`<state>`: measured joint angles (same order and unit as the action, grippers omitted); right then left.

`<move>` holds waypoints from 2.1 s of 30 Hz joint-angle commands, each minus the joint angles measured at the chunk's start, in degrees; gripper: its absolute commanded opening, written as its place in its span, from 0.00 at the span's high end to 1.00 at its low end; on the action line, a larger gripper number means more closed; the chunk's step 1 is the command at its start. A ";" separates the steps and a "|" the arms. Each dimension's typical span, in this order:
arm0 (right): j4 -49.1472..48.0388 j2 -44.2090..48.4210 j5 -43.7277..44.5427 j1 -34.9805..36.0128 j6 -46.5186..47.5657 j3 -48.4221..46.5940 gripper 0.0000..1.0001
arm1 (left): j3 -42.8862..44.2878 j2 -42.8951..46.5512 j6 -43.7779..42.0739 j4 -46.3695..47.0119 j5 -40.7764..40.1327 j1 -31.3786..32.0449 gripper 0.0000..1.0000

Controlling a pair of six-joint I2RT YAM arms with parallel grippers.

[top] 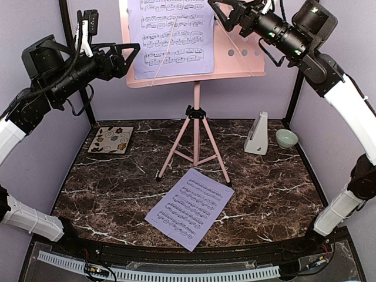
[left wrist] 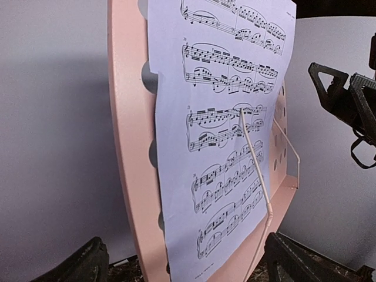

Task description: Set up the instrument practice props

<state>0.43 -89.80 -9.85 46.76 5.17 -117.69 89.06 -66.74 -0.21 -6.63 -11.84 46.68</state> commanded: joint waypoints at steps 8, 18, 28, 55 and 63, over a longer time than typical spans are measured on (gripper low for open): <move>-0.93 5.44 6.09 -0.33 -1.71 5.70 0.11 | 11.38 -8.49 13.62 -6.06 8.23 -8.31 0.21; -0.77 7.59 8.91 -0.57 -1.63 10.26 0.12 | 9.55 -8.80 12.71 -6.97 12.83 -8.48 0.16; -0.16 8.09 10.49 -1.81 -1.83 11.17 0.12 | 10.57 -8.16 11.27 -11.65 6.92 -9.05 0.30; -0.01 12.22 10.57 -5.86 -2.60 16.23 0.14 | 16.89 -8.05 -0.33 -15.68 7.77 -9.40 0.26; 2.90 14.51 7.23 -8.83 -7.25 16.70 0.12 | 5.31 -1.45 7.71 -12.29 7.07 -10.03 0.18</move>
<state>3.03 -78.00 0.01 39.77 1.50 -101.54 99.79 -72.58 3.40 -20.86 -4.32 37.34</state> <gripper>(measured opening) 0.872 0.818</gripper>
